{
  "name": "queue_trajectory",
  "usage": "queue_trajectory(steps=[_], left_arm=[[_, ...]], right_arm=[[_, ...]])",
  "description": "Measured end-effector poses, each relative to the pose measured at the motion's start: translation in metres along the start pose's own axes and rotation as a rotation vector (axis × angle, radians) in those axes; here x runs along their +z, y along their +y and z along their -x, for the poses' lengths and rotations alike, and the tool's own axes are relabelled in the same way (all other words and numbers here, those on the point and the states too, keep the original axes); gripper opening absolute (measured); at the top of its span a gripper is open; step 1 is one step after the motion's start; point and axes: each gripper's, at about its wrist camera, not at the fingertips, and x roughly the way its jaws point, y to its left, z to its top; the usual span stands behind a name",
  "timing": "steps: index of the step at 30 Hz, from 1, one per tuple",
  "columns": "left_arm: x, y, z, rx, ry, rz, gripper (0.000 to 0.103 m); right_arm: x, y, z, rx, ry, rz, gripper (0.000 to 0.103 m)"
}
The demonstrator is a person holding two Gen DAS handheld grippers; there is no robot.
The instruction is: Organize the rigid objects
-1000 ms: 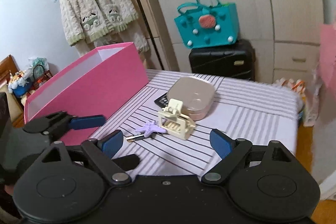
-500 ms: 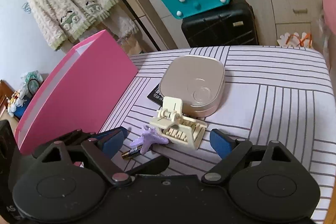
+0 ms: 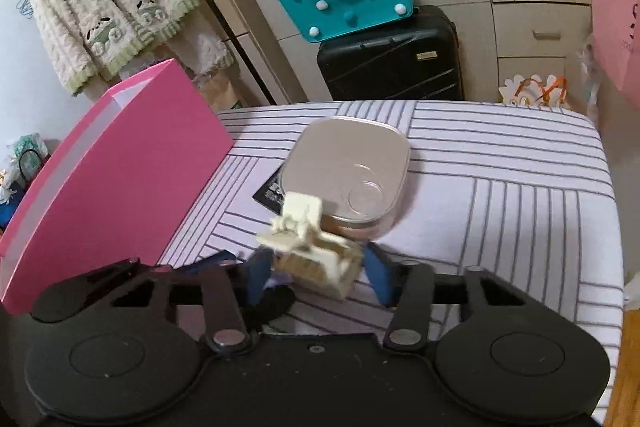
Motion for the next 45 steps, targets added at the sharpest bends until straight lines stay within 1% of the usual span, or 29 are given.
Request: queue_trajectory(steps=[1, 2, 3, 7, 11, 13, 19, 20, 22, 24, 26, 28, 29, 30, 34, 35, 37, 38, 39, 40, 41, 43, 44, 45], left_arm=[[-0.001, 0.000, 0.001, -0.004, -0.002, -0.003, 0.043], [-0.002, 0.001, 0.001, -0.005, -0.005, -0.002, 0.043], [-0.002, 0.002, 0.002, -0.006, -0.006, -0.001, 0.043], [-0.004, 0.003, 0.005, -0.025, -0.002, 0.009, 0.043], [-0.007, 0.003, 0.011, -0.053, 0.010, 0.009, 0.043], [-0.007, 0.004, 0.012, -0.065, 0.013, 0.022, 0.043], [-0.009, 0.002, 0.013, -0.066, 0.007, 0.013, 0.043], [-0.009, 0.001, 0.013, -0.064, 0.007, 0.013, 0.043], [-0.010, 0.000, 0.013, -0.058, 0.005, 0.011, 0.043], [-0.010, 0.000, 0.014, -0.060, 0.005, 0.012, 0.043], [-0.010, 0.000, 0.014, -0.059, 0.003, 0.006, 0.043], [-0.010, -0.002, 0.015, -0.047, 0.000, -0.010, 0.043], [-0.011, -0.004, 0.015, -0.038, 0.000, -0.020, 0.043], [-0.011, -0.004, 0.015, -0.034, 0.002, -0.023, 0.043], [-0.010, -0.003, 0.015, -0.050, 0.015, -0.012, 0.043], [-0.009, -0.003, 0.015, -0.050, 0.015, -0.013, 0.043], [-0.008, -0.004, 0.016, -0.048, 0.014, -0.015, 0.043], [-0.007, -0.004, 0.016, -0.048, 0.017, -0.015, 0.043], [-0.006, -0.004, 0.016, -0.045, 0.023, -0.014, 0.043], [-0.006, -0.004, 0.015, -0.043, 0.033, -0.012, 0.043], [-0.005, -0.004, 0.015, -0.039, 0.044, -0.008, 0.043], [-0.003, -0.003, 0.014, -0.038, 0.058, -0.001, 0.043], [-0.003, -0.003, 0.014, -0.037, 0.062, -0.003, 0.043], [-0.003, -0.003, 0.014, -0.035, 0.065, -0.006, 0.043]], right_arm=[[-0.001, -0.002, 0.003, 0.002, -0.004, -0.002, 0.035], [-0.002, -0.004, 0.005, 0.021, 0.000, -0.005, 0.019], [-0.003, -0.007, 0.006, 0.037, 0.011, -0.017, 0.016], [-0.010, -0.012, 0.009, 0.065, 0.018, -0.023, 0.014], [-0.014, -0.012, 0.016, 0.078, 0.007, -0.014, 0.008], [-0.016, -0.012, 0.020, 0.073, 0.002, -0.007, 0.007], [-0.024, -0.011, 0.031, 0.049, 0.008, 0.034, 0.007], [-0.026, -0.010, 0.031, 0.049, 0.013, 0.050, 0.011], [-0.029, -0.008, 0.033, 0.026, 0.007, 0.077, 0.013], [-0.031, -0.003, 0.034, -0.016, -0.006, 0.127, 0.037], [-0.033, 0.000, 0.037, -0.037, -0.033, 0.160, 0.046], [-0.033, 0.001, 0.039, -0.042, -0.050, 0.193, 0.051], [-0.032, 0.001, 0.039, -0.039, -0.060, 0.203, 0.059], [-0.030, -0.001, 0.040, -0.037, -0.074, 0.206, 0.063], [-0.023, -0.008, 0.038, -0.048, -0.085, 0.227, 0.066], [-0.022, -0.008, 0.037, -0.044, -0.084, 0.233, 0.068], [-0.019, -0.008, 0.031, -0.025, -0.079, 0.262, 0.068], [-0.019, -0.008, 0.029, -0.025, -0.081, 0.269, 0.067], [-0.018, -0.009, 0.026, -0.035, -0.091, 0.272, 0.056], [-0.017, -0.011, 0.025, -0.056, -0.116, 0.250, 0.046], [-0.016, -0.013, 0.025, -0.056, -0.125, 0.228, 0.032], [-0.014, -0.019, 0.026, -0.012, -0.106, 0.183, 0.026], [-0.014, -0.020, 0.028, -0.013, -0.103, 0.172, 0.021], [-0.014, -0.020, 0.030, -0.021, -0.105, 0.162, 0.020]])
